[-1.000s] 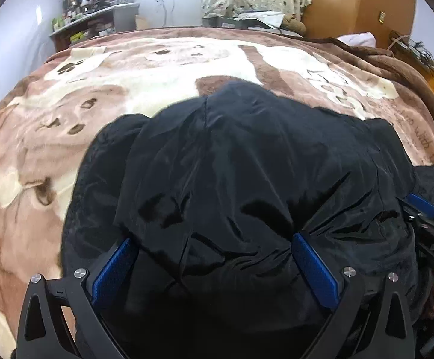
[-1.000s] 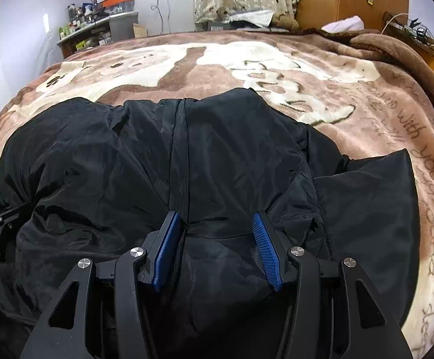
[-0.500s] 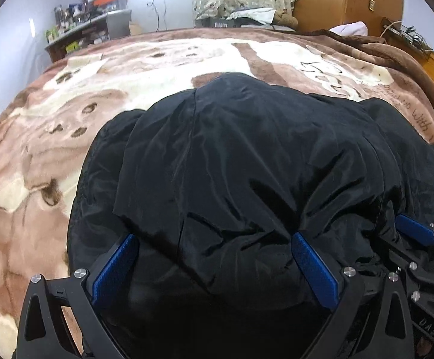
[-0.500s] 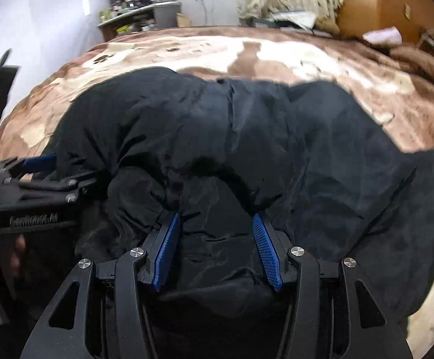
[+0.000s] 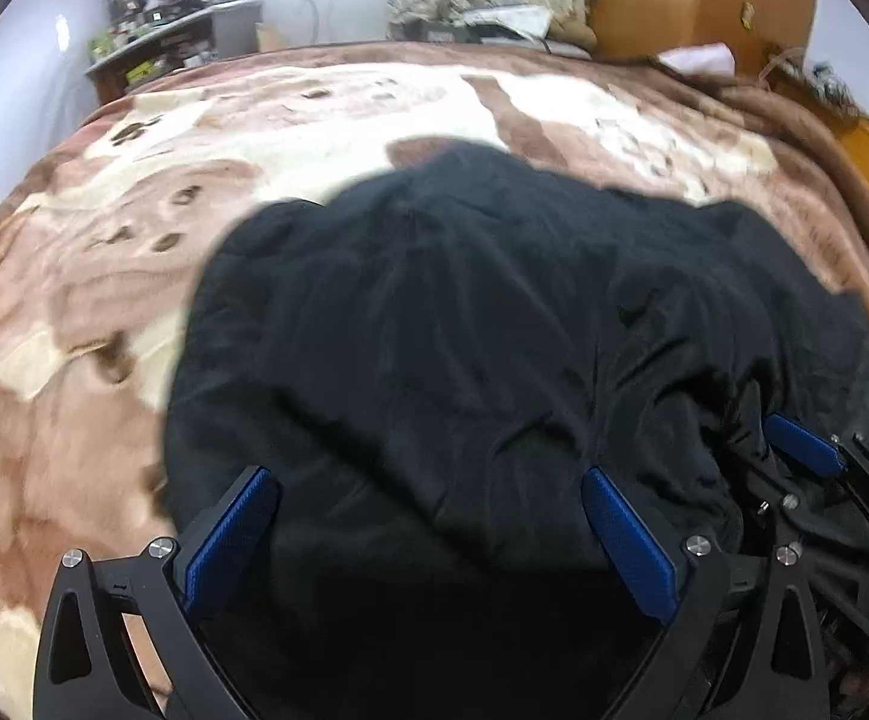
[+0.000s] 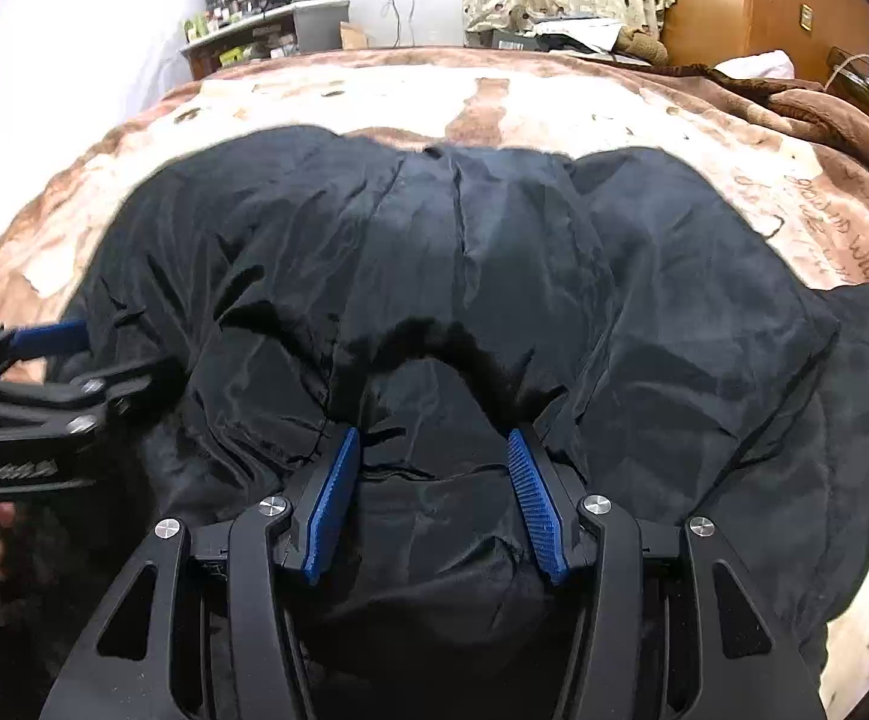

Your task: Fold large clothes

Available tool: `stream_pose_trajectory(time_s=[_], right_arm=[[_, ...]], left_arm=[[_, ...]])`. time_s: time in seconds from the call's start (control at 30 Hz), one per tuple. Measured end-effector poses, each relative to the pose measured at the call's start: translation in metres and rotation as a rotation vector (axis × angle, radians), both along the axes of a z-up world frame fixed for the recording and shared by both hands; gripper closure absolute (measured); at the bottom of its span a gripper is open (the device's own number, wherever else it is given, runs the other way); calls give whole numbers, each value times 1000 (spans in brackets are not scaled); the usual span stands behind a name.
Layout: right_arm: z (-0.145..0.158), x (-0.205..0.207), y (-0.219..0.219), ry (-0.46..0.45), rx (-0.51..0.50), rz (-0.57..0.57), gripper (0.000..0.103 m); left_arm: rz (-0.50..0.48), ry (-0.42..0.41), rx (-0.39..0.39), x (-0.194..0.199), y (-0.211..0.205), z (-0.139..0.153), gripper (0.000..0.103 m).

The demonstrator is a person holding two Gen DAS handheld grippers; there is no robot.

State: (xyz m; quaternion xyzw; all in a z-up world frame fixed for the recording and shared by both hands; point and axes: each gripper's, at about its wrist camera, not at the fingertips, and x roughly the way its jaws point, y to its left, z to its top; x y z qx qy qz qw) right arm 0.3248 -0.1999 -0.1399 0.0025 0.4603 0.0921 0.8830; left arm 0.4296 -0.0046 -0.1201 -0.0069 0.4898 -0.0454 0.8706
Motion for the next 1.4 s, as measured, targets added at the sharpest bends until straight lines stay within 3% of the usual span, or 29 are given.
stream_pose_trajectory(time_s=[0.17,0.37,0.5,0.67,0.87,1.07,1.4], right_arm=[[43,-35,-23,-68,95,-92,51],[88,-105,-43,-129,109,-67,50],[109,-152,-64,-145,114,-75,50],[122,-213,-105,-142,126,-178,49],[116,-271,-135,-106,89,-252,47],[96,-314,-157,-52,118,-306,46],[54,-330,-160,33,140,-314,33]], left_arm=[[-4,-36,-11,-37,25,37,0],[13,-35,-39,-92,64,72,0],[14,-41,-24,-135,93,90,0],[64,-12,-39,-187,130,101,0],[52,-5,-39,-243,147,107,0],[43,51,-103,-277,145,78,0],[76,112,-162,-298,134,31,0]])
